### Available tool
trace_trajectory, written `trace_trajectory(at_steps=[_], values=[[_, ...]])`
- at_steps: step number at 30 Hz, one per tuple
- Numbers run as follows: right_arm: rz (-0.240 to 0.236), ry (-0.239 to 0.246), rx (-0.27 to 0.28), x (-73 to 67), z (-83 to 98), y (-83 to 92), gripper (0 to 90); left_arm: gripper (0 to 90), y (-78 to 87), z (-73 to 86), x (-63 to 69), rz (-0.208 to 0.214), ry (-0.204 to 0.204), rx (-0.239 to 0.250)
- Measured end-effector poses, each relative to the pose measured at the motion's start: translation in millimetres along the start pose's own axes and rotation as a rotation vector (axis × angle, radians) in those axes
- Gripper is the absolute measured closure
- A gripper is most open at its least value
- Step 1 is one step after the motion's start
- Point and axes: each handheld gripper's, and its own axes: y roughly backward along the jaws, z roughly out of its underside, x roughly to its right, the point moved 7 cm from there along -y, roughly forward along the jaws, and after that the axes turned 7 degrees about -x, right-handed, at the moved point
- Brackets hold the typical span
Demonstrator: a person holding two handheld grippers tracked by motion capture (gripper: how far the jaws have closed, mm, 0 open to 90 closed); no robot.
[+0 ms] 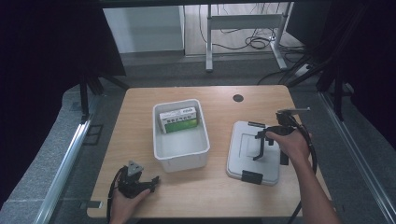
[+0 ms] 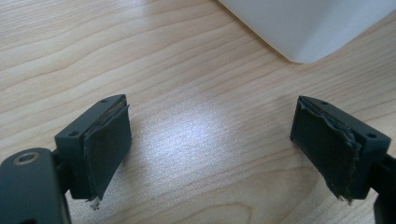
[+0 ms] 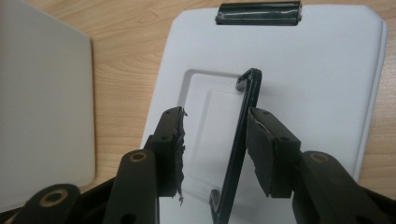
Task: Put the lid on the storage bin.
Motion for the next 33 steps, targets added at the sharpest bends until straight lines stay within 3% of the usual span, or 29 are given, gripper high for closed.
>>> trace_trajectory(at_steps=[17,31,33], values=[[0.022,-0.052,-0.076,5.5,-0.7,-11.7,64.7,12.2,-0.1,0.0,0.0,0.002,0.000,0.000],[0.050,-0.138,-0.150,13.5,3.0,-23.1,79.3,12.2,0.0,0.0,0.0,0.002,0.000,0.000],[0.037,-0.178,-0.162,14.1,4.1,-24.5,82.5,12.2,-0.1,0.0,0.0,0.002,0.000,0.000]])
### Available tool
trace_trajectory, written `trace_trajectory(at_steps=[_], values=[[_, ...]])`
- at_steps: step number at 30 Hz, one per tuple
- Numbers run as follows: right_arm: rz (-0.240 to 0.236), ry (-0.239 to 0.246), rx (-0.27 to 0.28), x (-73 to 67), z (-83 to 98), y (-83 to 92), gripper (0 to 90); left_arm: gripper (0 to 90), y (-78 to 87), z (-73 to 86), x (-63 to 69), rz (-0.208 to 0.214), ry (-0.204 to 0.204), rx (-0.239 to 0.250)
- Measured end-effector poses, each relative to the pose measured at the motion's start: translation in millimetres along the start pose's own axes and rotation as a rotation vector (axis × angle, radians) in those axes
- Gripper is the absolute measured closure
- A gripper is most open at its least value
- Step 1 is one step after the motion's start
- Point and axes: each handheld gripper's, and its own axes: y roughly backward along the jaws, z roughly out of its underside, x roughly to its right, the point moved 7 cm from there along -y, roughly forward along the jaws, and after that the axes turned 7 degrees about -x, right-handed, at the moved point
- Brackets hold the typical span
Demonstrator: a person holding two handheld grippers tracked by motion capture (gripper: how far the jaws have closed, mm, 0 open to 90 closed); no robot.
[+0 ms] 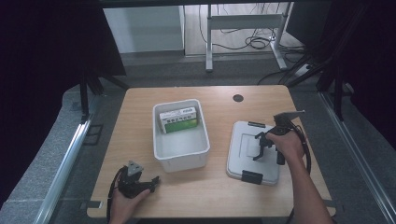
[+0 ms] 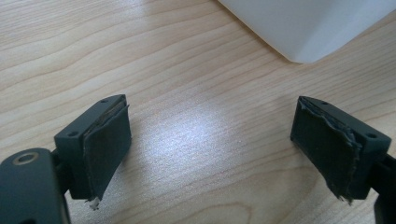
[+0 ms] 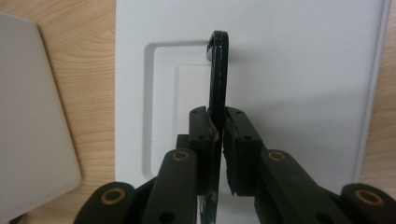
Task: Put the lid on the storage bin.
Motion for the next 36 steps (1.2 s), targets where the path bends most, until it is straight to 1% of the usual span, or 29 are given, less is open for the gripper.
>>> trace_trajectory(at_steps=[2,5,11,14,16,19,20,22,25,26,31,36], values=[[-0.003,-0.020,-0.006,-0.3,0.0,-0.3,83.6,12.2,0.0,0.0,0.0,0.000,0.000,0.000],[-0.008,-0.032,-0.009,-0.7,-0.2,-0.3,84.2,12.2,0.0,0.0,0.0,0.000,0.000,0.000],[-0.014,-0.048,-0.006,-1.3,-0.8,0.8,84.3,12.2,0.0,0.0,0.0,0.000,0.000,0.000],[-0.007,-0.061,-0.007,-0.5,-0.6,2.2,84.5,12.2,0.0,0.0,0.0,0.001,-0.001,0.000],[-0.012,-0.068,-0.005,-0.9,-0.8,5.6,84.5,12.2,0.0,0.0,0.0,0.001,-0.001,0.000],[-0.022,-0.065,0.006,-2.7,-0.8,12.3,84.5,12.2,0.0,0.0,-0.1,0.001,-0.001,0.000],[-0.029,-0.057,0.014,-4.3,-0.8,18.6,84.5,12.2,0.0,0.0,-0.1,0.001,-0.002,0.000],[-0.031,-0.056,0.021,-5.3,-0.9,21.9,84.5,12.2,0.0,0.0,-0.1,0.001,-0.002,0.000],[-0.046,-0.040,0.034,-9.7,-0.1,34.4,84.5,12.2,0.0,0.0,-0.2,0.000,-0.003,0.000],[-0.046,-0.040,0.034,-9.7,-0.1,34.4,84.5,12.2,0.0,0.0,-0.2,0.000,-0.003,0.000],[-0.063,-0.019,0.050,-16.2,0.4,48.0,84.5,12.2,0.0,0.0,-0.2,0.000,-0.004,0.000],[-0.067,-0.010,0.057,-20.4,0.4,54.0,84.5,12.2,0.0,0.0,-0.2,0.001,-0.003,0.000]])
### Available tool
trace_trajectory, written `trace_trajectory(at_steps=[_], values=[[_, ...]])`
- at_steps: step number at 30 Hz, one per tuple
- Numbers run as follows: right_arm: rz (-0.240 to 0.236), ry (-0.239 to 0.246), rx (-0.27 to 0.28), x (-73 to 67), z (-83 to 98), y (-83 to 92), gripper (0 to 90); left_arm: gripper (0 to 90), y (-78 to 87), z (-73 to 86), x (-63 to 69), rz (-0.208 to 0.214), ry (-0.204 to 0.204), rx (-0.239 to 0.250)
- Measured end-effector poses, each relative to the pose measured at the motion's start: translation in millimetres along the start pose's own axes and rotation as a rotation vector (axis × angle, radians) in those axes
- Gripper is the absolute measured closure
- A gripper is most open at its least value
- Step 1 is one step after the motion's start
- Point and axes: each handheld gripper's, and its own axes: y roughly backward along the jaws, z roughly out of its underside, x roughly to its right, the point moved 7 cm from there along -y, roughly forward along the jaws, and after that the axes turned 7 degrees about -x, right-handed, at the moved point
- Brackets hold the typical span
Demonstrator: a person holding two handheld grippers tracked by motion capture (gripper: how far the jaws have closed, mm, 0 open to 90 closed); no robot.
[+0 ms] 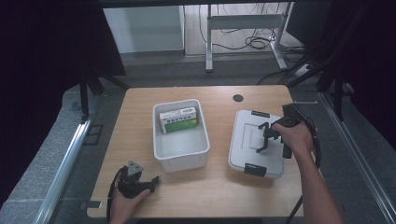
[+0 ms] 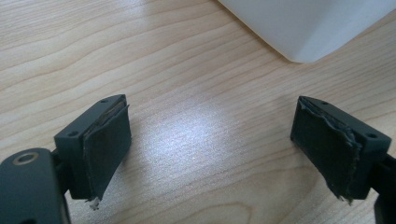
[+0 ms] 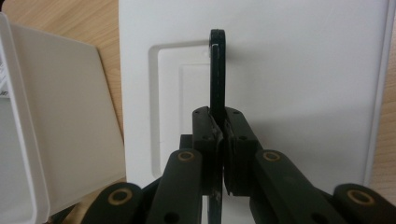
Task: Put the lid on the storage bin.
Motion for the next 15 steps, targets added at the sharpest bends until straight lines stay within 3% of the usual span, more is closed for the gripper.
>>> trace_trajectory(at_steps=[12,15], values=[[-0.017,0.028,0.023,-11.9,-0.2,14.5,84.5,12.2,0.0,0.0,0.1,0.000,0.002,0.000],[-0.025,0.055,0.039,-18.1,0.0,20.0,84.5,12.2,-0.1,-0.1,0.2,0.000,0.004,0.002]])
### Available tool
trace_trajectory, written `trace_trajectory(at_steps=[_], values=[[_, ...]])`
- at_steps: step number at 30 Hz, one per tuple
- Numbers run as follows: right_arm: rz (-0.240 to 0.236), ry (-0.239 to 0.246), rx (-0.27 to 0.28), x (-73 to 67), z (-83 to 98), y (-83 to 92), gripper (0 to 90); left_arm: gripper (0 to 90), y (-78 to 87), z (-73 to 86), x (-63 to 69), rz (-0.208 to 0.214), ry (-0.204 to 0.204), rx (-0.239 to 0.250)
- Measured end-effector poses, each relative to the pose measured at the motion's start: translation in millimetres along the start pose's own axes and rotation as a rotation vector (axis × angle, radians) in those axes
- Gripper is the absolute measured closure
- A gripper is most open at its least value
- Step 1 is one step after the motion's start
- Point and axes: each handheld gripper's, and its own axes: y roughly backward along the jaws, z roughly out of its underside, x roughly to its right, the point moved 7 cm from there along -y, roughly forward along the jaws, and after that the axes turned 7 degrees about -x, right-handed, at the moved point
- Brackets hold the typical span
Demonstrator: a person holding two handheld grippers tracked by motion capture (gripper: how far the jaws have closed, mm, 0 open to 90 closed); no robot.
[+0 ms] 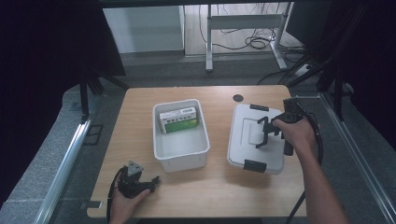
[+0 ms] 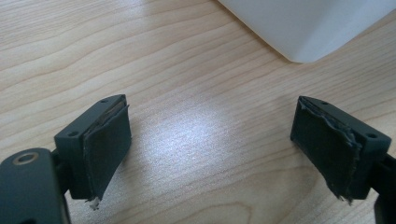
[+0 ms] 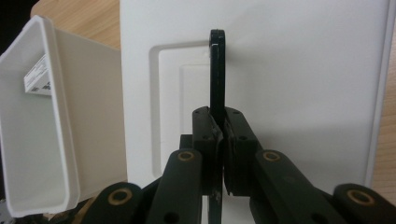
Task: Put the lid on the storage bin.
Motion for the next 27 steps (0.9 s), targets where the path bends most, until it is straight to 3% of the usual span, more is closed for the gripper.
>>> trace_trajectory(at_steps=[27], values=[[-0.073,0.092,0.040,-56.1,-4.7,30.5,84.4,12.2,0.1,0.0,-0.3,0.001,-0.004,-0.002]])
